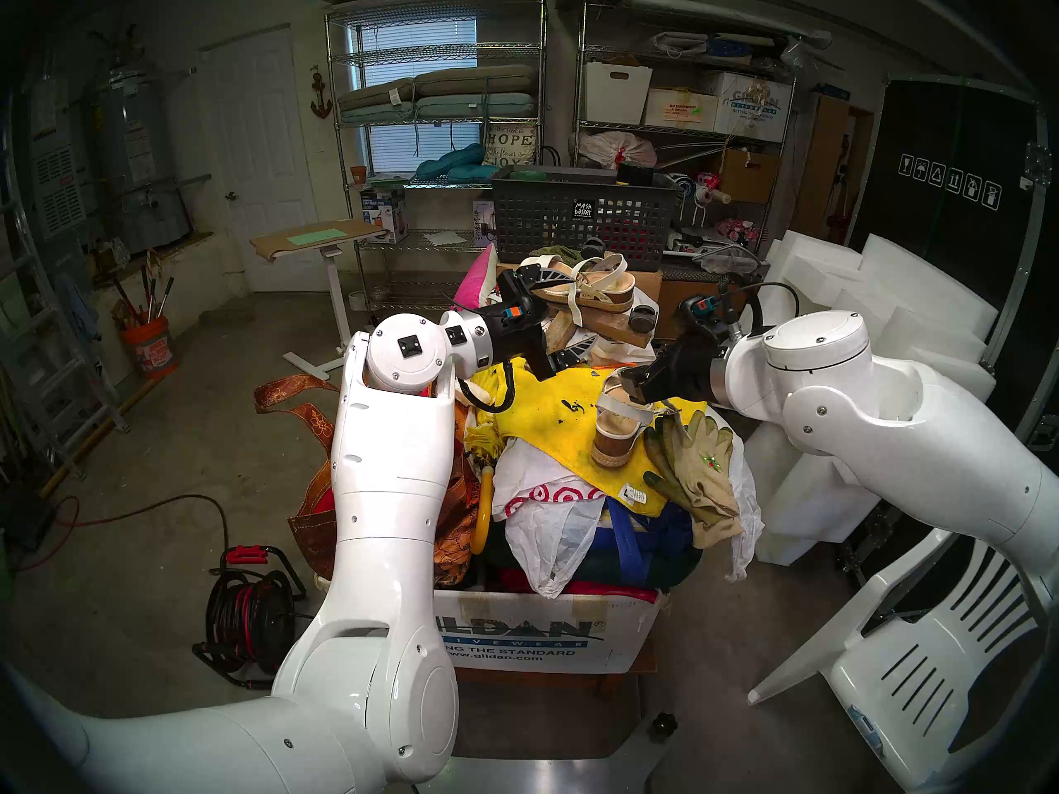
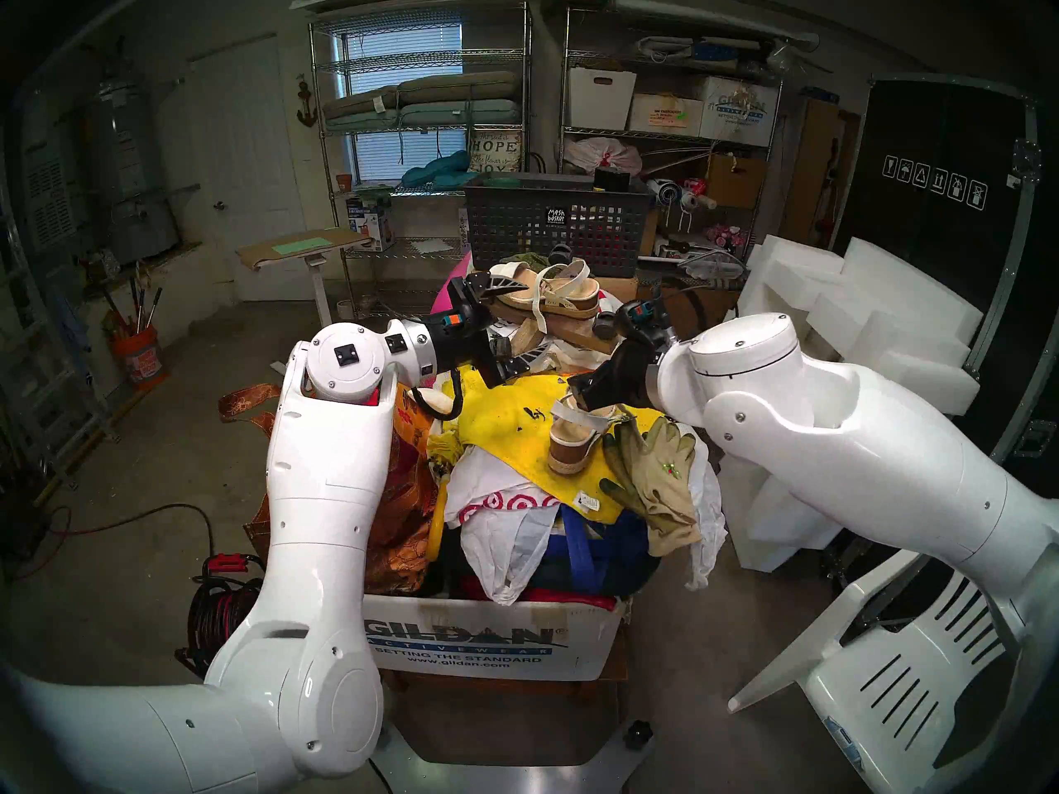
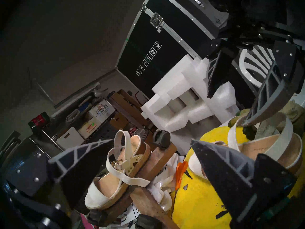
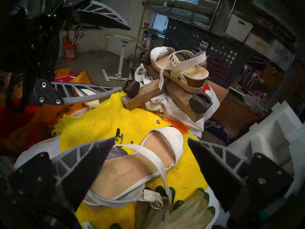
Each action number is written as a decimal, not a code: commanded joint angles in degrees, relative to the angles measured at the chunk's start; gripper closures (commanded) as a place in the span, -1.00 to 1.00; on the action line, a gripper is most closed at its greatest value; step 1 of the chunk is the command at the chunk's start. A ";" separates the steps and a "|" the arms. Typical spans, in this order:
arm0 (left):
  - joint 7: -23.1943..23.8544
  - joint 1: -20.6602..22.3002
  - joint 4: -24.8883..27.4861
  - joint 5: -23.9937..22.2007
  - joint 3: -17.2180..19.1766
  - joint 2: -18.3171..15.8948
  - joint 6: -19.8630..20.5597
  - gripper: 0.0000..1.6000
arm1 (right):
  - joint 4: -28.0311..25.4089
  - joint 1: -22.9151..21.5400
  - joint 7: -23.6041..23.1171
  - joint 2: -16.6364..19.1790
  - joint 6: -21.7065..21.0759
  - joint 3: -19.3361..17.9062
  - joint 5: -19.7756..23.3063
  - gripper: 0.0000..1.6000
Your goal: Unbuckle a shoe
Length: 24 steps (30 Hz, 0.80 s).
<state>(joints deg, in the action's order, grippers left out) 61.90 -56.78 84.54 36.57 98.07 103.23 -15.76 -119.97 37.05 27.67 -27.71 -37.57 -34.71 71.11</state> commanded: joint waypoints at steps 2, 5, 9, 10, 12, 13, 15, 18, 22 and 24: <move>-1.54 3.24 4.09 -2.69 2.04 3.23 4.27 -1.00 | -2.69 -1.01 1.13 2.72 3.45 -2.63 -1.98 -1.00; -1.33 3.49 4.87 -2.93 2.61 3.35 5.85 -1.00 | -3.22 -0.60 1.74 3.33 4.51 -2.95 -2.57 -1.00; -0.82 2.81 6.20 -2.83 3.15 3.22 7.60 -1.00 | -3.85 0.04 2.03 4.24 5.83 -3.14 -3.01 -1.00; -0.71 2.74 6.40 -2.81 3.22 3.21 7.92 -1.00 | -3.96 0.14 2.17 4.37 6.02 -3.09 -3.26 -1.00; -0.07 2.87 6.70 -2.45 3.15 3.06 9.21 -1.00 | -4.03 0.57 2.51 4.51 7.43 -2.84 -4.49 -1.00; 0.25 2.96 6.80 -2.32 3.10 2.93 9.63 -1.00 | -3.97 0.71 2.88 4.42 7.76 -2.76 -4.76 -1.00; 0.35 2.97 6.92 -2.24 3.08 2.93 10.02 -1.00 | -4.02 0.82 2.92 4.54 8.18 -2.69 -4.98 -1.00; 0.51 3.01 7.00 -2.16 3.09 2.94 10.34 -1.00 | -4.06 0.94 2.95 4.63 8.59 -2.64 -5.22 -1.00; 0.70 3.06 7.05 -2.05 3.16 3.01 10.55 -1.00 | -4.08 1.06 2.95 4.71 8.92 -2.63 -5.41 -1.00; 0.77 3.07 7.06 -2.01 3.18 3.03 10.61 -1.00 | -4.09 1.10 2.94 4.73 9.03 -2.62 -5.47 -1.00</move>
<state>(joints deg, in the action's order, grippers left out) 63.00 -55.02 90.23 34.66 101.49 105.75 -5.51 -123.68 38.37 30.45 -23.31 -30.07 -36.68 66.29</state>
